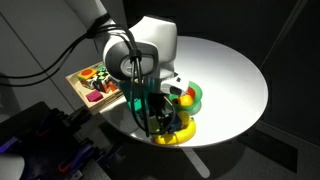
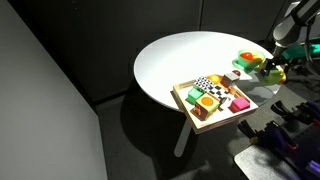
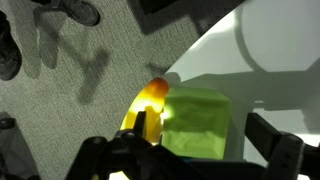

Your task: Put the grey and yellow blocks in the box.

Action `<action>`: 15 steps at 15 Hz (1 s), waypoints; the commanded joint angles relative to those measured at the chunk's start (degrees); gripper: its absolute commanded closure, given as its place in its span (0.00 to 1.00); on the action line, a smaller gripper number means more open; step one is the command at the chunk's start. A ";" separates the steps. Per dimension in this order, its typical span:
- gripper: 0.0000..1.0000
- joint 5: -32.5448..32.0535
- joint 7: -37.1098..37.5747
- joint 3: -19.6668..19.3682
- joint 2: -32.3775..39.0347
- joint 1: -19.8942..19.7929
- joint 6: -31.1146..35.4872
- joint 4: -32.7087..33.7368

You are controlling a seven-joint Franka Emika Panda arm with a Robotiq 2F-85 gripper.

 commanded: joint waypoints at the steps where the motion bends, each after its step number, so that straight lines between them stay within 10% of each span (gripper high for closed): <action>1: 0.00 0.26 0.62 0.26 1.32 -0.59 -0.41 1.63; 3: 0.00 0.34 0.51 0.43 1.95 -0.61 -0.60 2.12; 4: 0.25 0.44 0.35 0.57 2.14 -0.67 -0.69 2.29; 10: 0.66 -0.30 0.47 0.63 1.15 0.22 -0.52 1.40; 15: 0.72 -1.38 0.82 0.52 -1.89 2.24 -1.35 -0.71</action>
